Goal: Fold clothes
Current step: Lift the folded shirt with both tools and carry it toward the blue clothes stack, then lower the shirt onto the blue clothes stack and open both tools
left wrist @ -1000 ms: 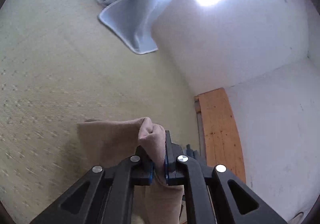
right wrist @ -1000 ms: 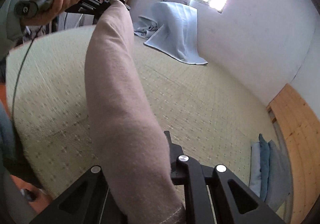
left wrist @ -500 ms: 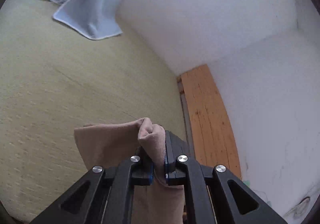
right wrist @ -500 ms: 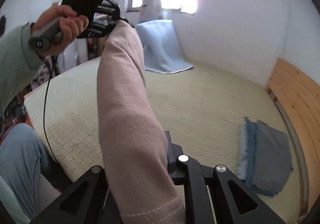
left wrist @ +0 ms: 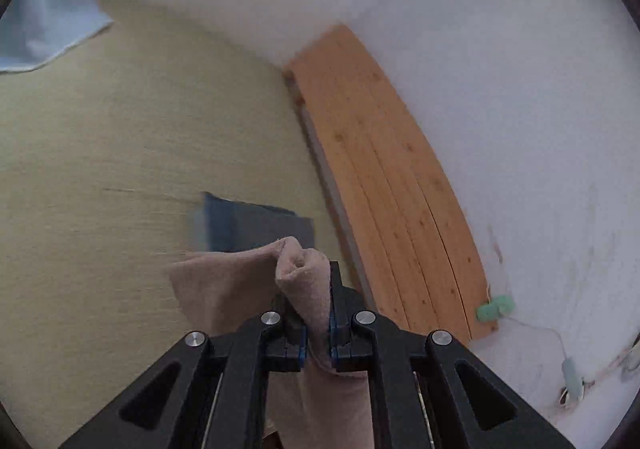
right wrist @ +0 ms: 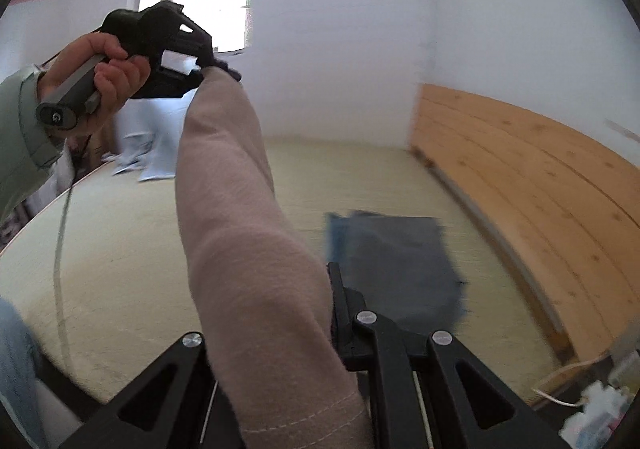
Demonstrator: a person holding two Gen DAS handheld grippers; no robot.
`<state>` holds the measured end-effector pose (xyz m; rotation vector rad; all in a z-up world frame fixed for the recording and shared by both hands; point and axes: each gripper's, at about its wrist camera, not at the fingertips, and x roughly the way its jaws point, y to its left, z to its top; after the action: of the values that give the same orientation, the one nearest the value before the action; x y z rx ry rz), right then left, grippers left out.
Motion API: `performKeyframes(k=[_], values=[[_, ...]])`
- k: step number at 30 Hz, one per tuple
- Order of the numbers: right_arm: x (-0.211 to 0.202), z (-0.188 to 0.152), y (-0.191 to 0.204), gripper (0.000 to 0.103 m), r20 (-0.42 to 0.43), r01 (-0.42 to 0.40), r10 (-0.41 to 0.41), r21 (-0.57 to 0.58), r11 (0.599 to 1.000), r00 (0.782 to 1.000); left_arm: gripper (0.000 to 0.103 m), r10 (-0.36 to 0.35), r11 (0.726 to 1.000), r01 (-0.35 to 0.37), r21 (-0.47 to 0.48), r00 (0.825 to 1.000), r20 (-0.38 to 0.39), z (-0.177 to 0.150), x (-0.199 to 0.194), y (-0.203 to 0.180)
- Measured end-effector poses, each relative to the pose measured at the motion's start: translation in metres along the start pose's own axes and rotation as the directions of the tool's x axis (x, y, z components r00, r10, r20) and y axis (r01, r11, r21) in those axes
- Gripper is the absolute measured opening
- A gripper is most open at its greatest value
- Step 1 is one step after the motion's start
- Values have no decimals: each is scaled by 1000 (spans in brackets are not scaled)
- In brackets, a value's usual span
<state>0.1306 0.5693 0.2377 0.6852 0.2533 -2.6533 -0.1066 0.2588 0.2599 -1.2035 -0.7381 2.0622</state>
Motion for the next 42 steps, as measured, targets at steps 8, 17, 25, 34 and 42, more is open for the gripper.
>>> performKeyframes(k=[8,17,25,34,42], values=[[-1,9,-124,8,7,212,-217,178,961,976,6,19,985,7,170,989,-149,17,143,-83],[37,17,-192,8,1,399,-412,253,881,911,5,42,944,22,328,981,-189,47,265,-150],[119,-8,-145,8,48,505,-516,148,851,855,5,109,912,-48,408,986,-127,67,312,-98],[238,-72,-23,8,14,447,-458,-244,860,889,5,282,916,-225,331,950,-134,75,326,47],[254,-86,-14,8,-45,400,-428,-279,873,903,5,254,937,-206,283,956,-146,69,315,103]])
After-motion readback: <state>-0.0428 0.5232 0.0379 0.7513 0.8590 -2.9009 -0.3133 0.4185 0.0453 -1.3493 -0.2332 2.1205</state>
